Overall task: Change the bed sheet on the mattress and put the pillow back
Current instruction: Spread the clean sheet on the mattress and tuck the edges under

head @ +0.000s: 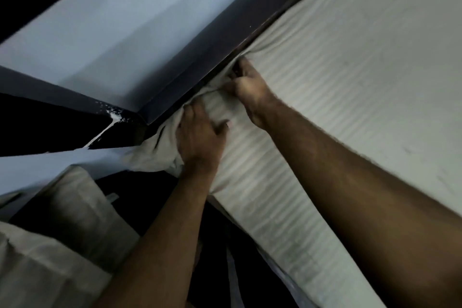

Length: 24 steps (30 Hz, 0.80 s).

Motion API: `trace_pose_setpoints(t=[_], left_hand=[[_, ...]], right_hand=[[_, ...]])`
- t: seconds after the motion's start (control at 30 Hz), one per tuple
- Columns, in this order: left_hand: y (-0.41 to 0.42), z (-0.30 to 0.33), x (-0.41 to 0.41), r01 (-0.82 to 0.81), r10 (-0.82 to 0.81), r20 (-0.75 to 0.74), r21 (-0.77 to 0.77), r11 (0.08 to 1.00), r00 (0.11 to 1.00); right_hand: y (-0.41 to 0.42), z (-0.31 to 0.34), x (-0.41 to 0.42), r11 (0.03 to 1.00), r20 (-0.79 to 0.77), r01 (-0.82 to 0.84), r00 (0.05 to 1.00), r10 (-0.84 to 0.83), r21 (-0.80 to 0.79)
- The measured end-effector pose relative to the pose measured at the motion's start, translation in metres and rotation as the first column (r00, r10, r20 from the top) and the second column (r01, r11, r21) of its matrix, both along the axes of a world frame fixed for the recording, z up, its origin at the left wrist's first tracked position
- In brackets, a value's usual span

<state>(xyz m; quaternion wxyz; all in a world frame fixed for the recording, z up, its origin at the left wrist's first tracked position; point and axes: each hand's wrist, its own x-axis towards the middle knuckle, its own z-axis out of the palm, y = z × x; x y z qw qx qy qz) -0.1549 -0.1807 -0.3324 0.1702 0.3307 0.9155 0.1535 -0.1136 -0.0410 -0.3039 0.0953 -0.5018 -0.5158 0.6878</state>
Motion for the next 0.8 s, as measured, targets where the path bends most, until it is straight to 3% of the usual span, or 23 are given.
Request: trace_pose_setpoints(t=[0.1, 0.13, 0.2, 0.23, 0.27, 0.33, 0.4, 0.47, 0.6, 0.7, 0.8], left_hand=[[0.006, -0.002, -0.016, -0.063, 0.068, 0.060, -0.088, 0.994, 0.996], [0.011, -0.002, -0.022, -0.072, 0.089, 0.109, -0.148, 0.986, 0.990], [0.025, -0.001, -0.035, -0.007, 0.068, 0.234, -0.254, 0.967, 0.970], [0.032, 0.002, -0.039, 0.054, 0.032, 0.299, -0.276, 0.960, 0.954], [0.037, 0.003, -0.043, 0.105, 0.002, 0.354, -0.283, 0.953, 0.935], [0.040, 0.003, -0.046, 0.107, 0.028, 0.430, -0.287, 0.952, 0.902], [0.032, 0.002, -0.047, -0.036, 0.142, 0.446, -0.237, 0.971, 0.883], [0.026, 0.001, -0.042, -0.096, 0.164, 0.397, -0.187, 0.978, 0.903], [0.017, -0.001, -0.019, -0.036, 0.037, -0.002, -0.303, 0.952, 0.999], [0.001, -0.004, 0.003, 0.033, -0.099, -0.232, -0.273, 0.961, 0.968], [-0.015, -0.013, 0.011, 0.226, -0.248, -0.274, -0.109, 0.968, 0.929]], right_hand=[[-0.003, -0.005, 0.007, 0.957, 0.109, -0.253, 0.965, 0.238, 0.144], [-0.003, -0.004, 0.009, 0.870, 0.220, -0.431, 0.897, 0.383, 0.242], [0.000, -0.010, 0.007, 0.539, 0.511, -0.772, 0.631, 0.584, 0.337], [-0.003, -0.012, 0.008, 0.434, 0.561, -0.827, 0.562, 0.608, 0.357], [-0.006, -0.017, 0.010, 0.419, 0.548, -0.823, 0.568, 0.614, 0.384], [-0.014, -0.024, 0.021, 0.542, 0.460, -0.671, 0.742, 0.487, 0.507], [-0.021, -0.030, 0.037, 0.633, 0.464, -0.469, 0.865, 0.190, 0.616], [-0.023, -0.034, 0.048, 0.696, 0.568, -0.460, 0.818, 0.090, 0.552], [-0.017, -0.037, 0.052, 0.682, 0.655, -0.615, 0.709, 0.259, 0.396], [-0.018, -0.033, 0.054, 0.679, 0.644, -0.606, 0.722, 0.251, 0.415], [-0.025, -0.031, 0.061, 0.655, 0.643, -0.612, 0.727, 0.243, 0.444]])
